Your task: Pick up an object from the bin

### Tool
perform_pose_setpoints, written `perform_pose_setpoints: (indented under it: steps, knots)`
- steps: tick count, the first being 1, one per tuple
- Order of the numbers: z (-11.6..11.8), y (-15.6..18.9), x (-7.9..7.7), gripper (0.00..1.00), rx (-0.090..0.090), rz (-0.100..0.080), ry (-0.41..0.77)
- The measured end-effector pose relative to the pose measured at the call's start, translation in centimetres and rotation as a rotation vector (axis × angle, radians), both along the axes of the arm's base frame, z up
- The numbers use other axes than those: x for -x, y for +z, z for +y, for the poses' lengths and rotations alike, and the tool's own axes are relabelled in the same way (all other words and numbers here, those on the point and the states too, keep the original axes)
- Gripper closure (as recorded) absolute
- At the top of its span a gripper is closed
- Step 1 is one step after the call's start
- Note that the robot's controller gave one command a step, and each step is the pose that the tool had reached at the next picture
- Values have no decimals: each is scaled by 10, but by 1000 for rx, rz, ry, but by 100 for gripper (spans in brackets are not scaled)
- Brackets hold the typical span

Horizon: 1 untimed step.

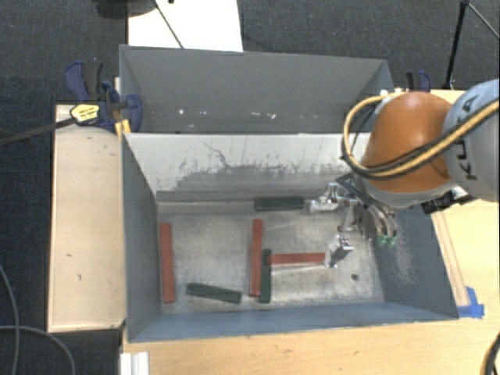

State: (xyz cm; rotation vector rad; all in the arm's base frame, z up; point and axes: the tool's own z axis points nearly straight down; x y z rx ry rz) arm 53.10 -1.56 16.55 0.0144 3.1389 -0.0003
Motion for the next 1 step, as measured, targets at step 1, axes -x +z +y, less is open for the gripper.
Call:
perform_pose_setpoints:
  steps: [1]
  knots:
    - [0,0,0,0,0,0,0]
